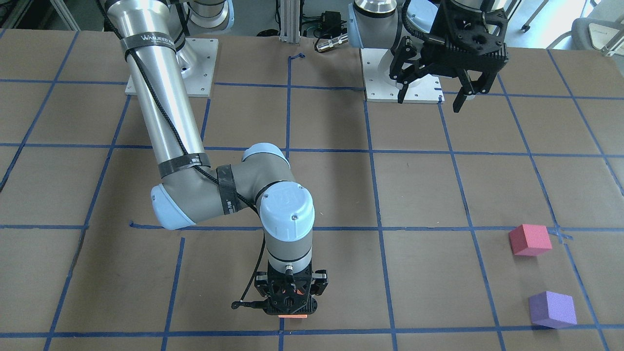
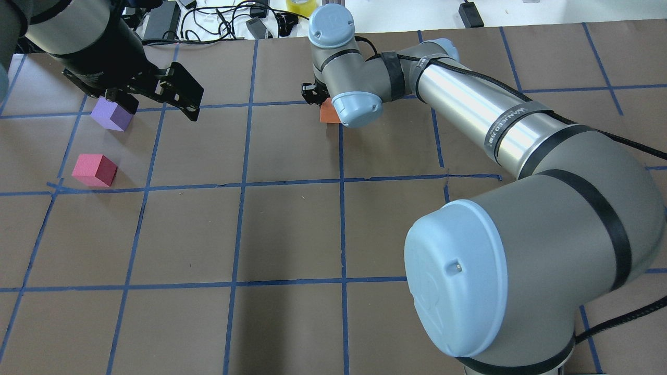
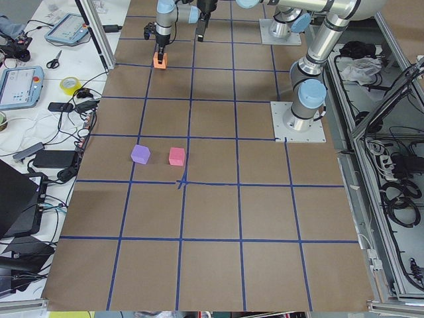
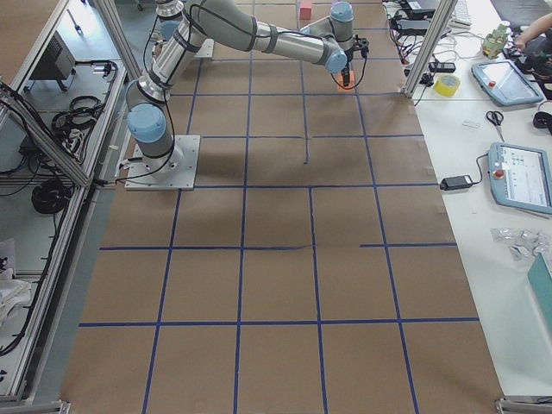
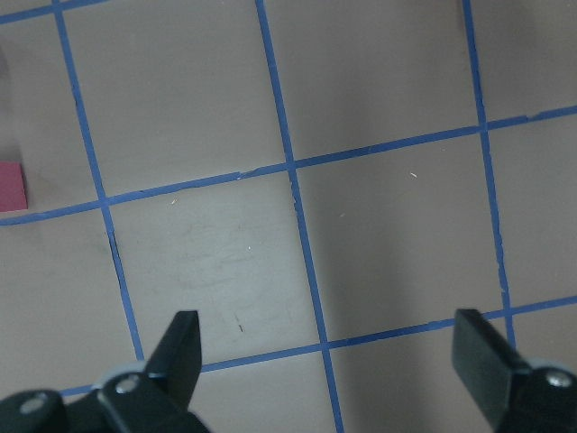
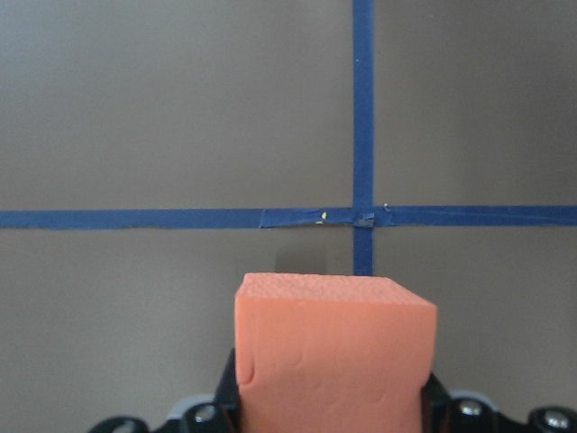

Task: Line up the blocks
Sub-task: 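Carry the orange cube with the right gripper toward the table center, set down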

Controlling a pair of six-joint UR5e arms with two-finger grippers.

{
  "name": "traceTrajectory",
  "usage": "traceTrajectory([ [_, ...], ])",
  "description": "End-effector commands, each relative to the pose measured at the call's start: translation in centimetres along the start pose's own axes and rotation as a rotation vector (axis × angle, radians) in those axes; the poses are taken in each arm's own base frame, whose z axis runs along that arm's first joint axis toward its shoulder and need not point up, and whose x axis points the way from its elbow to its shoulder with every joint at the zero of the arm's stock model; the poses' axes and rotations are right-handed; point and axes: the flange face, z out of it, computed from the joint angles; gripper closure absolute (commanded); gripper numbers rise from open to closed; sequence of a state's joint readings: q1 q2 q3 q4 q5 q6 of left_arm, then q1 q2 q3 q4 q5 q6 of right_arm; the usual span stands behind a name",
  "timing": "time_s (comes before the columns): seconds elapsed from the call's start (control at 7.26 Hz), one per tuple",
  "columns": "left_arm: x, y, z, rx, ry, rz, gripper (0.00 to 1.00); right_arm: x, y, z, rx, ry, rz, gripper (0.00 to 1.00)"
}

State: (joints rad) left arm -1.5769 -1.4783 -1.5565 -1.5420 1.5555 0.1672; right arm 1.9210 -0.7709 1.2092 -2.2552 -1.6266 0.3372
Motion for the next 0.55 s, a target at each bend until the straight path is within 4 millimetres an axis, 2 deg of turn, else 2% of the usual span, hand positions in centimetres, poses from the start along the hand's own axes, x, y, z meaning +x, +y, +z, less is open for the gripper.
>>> traceTrajectory([
  [0.0, 0.01, 0.05, -0.02, -0.001, 0.000, 0.002, 0.00, -0.72, 0.19, 0.88, -0.001, 0.010, -0.022, 0.66],
  [0.14, 0.01, 0.05, -0.02, -0.001, 0.000, 0.002, 0.00, -0.78, 0.26, 1.39, -0.007, 0.007, -0.026, 0.43],
  [0.41, 0.01, 0.05, -0.02, -0.001, 0.000, 0.002, 0.00, -0.90, 0.18, 1.64, -0.007, -0.001, -0.009, 0.31],
])
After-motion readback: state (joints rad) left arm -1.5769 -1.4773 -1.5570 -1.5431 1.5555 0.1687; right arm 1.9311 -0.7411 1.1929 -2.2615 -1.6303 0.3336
